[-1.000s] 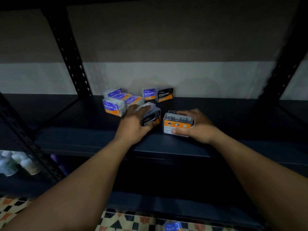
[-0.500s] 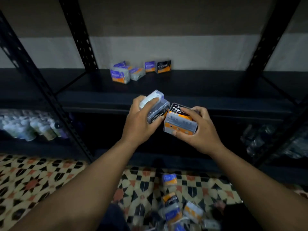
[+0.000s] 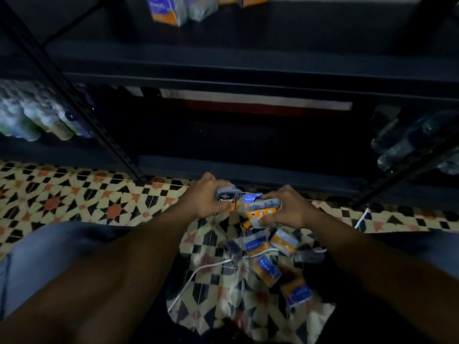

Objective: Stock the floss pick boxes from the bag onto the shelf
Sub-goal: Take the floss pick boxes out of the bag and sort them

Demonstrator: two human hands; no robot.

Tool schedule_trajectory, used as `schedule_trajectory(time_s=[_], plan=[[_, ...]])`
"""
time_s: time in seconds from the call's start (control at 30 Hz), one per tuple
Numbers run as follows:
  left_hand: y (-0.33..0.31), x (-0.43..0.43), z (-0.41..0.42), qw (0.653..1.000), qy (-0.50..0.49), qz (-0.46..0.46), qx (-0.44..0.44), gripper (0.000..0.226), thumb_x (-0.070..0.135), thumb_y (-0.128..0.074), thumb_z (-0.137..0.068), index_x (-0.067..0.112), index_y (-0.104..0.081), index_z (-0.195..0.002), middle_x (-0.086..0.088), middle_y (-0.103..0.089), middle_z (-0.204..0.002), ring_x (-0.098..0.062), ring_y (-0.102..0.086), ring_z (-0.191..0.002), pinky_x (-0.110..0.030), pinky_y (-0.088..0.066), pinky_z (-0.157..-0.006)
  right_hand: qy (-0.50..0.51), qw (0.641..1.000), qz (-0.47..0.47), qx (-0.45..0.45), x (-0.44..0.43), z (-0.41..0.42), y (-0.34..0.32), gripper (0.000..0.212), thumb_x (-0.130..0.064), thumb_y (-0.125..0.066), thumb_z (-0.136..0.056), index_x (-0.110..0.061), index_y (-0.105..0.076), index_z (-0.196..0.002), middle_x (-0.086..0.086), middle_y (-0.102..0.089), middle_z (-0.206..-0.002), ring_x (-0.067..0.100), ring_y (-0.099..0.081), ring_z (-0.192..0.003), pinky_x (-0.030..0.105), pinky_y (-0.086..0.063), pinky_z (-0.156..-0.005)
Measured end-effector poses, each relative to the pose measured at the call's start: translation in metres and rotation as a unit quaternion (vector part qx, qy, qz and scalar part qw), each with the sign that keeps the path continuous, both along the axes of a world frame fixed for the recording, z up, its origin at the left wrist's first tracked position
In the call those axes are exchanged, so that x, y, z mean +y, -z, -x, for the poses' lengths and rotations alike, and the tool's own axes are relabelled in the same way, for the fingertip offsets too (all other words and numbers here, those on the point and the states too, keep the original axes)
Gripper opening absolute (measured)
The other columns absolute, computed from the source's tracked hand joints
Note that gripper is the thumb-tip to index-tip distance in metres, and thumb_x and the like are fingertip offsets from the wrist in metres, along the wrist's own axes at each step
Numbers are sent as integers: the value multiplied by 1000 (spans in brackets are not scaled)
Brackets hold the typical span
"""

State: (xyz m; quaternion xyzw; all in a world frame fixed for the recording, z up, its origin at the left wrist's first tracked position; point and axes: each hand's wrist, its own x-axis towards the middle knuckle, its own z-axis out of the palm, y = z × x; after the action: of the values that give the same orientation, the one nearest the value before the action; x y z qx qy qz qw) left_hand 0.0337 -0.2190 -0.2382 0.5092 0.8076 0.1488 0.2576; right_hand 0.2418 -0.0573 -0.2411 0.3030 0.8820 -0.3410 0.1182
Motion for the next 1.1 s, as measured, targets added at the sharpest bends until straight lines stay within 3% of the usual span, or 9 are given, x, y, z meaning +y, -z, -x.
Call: schedule_trajectory(time_s=[0.13, 0.23, 0.33, 0.53, 0.63, 0.7, 0.87, 1.0, 1.1], plan=[[49, -11, 5, 997, -4, 64, -29, 55, 59, -64, -74, 51, -54, -128, 6, -51, -121, -18, -52, -104, -35, -49, -84, -76, 997, 32, -13, -10, 6, 42, 21, -55, -75, -69, -62, -60, -82, -17, -63, -90, 15, -52, -98, 32, -44, -86], [73, -13, 1, 996, -19, 67, -63, 48, 41, -74, -81, 47, -58, -125, -1, -45, -110, -20, -54, -96, -34, -51, -83, -77, 994, 51, -61, -13, 7, 83, 46, -70, -72, -62, -51, -62, -102, -8, -61, -108, 18, -51, -112, 36, -42, -95], [100, -17, -1, 993, -31, 74, -86, 53, 36, -76, -81, 40, -58, -130, -4, -46, -112, -24, -56, -99, -36, -51, -87, -106, 990, 48, -83, -12, 10, 100, 64, -70, -72, -63, -49, -58, -121, -17, -55, -121, 10, -43, -118, 29, -36, -97], [138, -23, -3, 989, -49, 111, -87, 58, 40, -78, -78, 16, -65, -128, -14, -56, -119, -33, -56, -109, -31, -44, -89, -93, 984, 94, -118, -7, 14, 122, 48, -43, -85, -64, -26, -70, -106, -12, -69, -105, 8, -63, -99, 27, -49, -84], [150, -23, 1, 984, -74, 124, -102, 58, 60, -59, -72, 13, -71, -104, -9, -64, -105, -28, -58, -104, -34, -47, -85, -95, 980, 75, -157, -6, 21, 124, 53, -36, -78, -79, -19, -61, -126, 0, -63, -122, 19, -59, -113, 23, -46, -90], [150, -19, 5, 980, -83, 124, -128, 55, 60, -57, -73, 20, -70, -109, -4, -66, -110, -25, -60, -104, -35, -50, -87, -104, 979, 83, -152, -6, 24, 121, 44, -28, -64, -92, -13, -56, -132, 7, -60, -130, 24, -57, -117, 16, -45, -87], [127, -8, 7, 976, -77, 125, -161, 37, 27, -70, -89, 15, -63, -124, -5, -65, -114, -23, -61, -106, -24, -43, -80, -45, 989, 87, -110, -8, 34, 107, 32, -43, -57, -91, -30, -65, -119, -6, -65, -123, 17, -62, -111, 30, -48, -92], [98, 2, 8, 975, -67, 103, -187, 33, 30, -71, -89, 18, -65, -119, 2, -63, -100, -20, -62, -97, -25, -47, -79, -16, 992, 110, -53, -8, 42, 82, 23, -33, -64, -90, -25, -67, -112, 1, -71, -106, 19, -65, -97, 27, -48, -80], [65, 12, 9, 977, -39, 96, -186, 41, 36, -70, -89, 21, -61, -126, -3, -66, -103, -22, -64, -94, -32, -51, -82, 2, 993, 111, -25, -10, 44, 60, 23, -38, -69, -86, -34, -67, -108, -6, -70, -98, 14, -65, -88, 28, -50, -76]])
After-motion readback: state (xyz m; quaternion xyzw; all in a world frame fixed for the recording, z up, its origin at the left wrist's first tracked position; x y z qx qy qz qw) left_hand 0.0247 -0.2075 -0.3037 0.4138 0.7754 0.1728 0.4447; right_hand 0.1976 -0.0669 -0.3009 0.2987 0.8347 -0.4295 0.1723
